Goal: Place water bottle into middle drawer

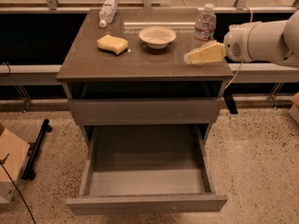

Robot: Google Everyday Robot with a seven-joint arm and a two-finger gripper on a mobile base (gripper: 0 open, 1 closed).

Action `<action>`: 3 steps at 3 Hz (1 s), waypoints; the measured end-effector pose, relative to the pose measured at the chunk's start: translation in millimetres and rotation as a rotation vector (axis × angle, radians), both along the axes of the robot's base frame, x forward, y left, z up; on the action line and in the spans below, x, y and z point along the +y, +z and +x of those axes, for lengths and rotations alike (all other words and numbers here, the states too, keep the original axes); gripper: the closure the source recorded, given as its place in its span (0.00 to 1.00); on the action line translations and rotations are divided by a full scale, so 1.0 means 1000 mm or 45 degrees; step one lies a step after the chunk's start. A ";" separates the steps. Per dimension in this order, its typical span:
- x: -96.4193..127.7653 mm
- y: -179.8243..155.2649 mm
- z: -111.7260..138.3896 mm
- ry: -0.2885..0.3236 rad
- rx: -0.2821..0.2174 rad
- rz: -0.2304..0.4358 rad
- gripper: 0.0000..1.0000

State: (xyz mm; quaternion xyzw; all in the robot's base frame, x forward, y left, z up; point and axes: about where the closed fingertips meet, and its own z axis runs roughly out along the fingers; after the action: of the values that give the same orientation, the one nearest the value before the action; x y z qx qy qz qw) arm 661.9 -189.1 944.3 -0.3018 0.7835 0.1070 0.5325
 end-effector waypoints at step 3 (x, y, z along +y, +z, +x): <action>-0.021 -0.012 0.079 -0.155 -0.023 0.165 0.00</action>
Offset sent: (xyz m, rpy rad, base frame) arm 0.0818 -0.0260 -0.0120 0.1294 -0.0270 -0.1468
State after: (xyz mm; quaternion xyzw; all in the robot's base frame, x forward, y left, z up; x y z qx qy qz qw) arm 740.9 -210.1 932.0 -0.2194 0.7870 0.1221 0.5635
